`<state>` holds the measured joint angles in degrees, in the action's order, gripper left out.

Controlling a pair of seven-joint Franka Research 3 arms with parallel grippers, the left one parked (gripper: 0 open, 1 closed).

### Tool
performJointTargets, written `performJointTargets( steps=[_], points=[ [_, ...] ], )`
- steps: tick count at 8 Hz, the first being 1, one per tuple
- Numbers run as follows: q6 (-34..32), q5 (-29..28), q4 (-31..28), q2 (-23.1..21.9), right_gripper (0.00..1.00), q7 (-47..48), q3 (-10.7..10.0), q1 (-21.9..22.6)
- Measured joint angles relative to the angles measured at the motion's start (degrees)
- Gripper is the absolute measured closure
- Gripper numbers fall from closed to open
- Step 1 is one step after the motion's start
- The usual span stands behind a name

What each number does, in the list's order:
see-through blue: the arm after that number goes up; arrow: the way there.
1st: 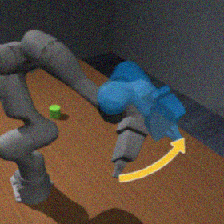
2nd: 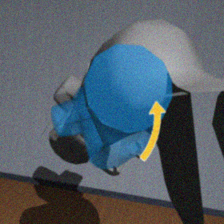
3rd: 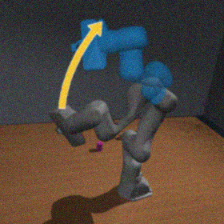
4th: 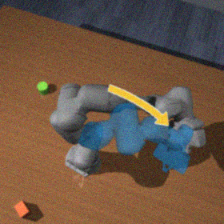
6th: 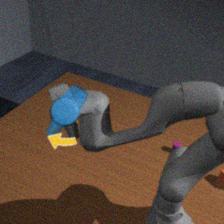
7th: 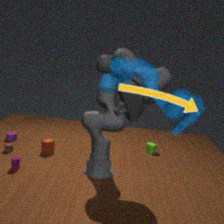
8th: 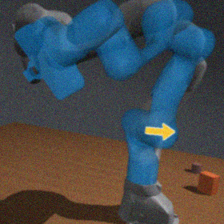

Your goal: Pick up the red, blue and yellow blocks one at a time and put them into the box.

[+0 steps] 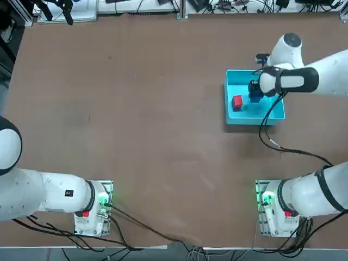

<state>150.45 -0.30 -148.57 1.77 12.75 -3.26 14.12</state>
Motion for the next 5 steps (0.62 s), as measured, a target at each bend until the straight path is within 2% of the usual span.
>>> performJointTargets(
  steps=[5],
  points=[
    [4.5,0.0,-4.72,1.28,0.31,0.0,0.0,0.2]
  ],
)
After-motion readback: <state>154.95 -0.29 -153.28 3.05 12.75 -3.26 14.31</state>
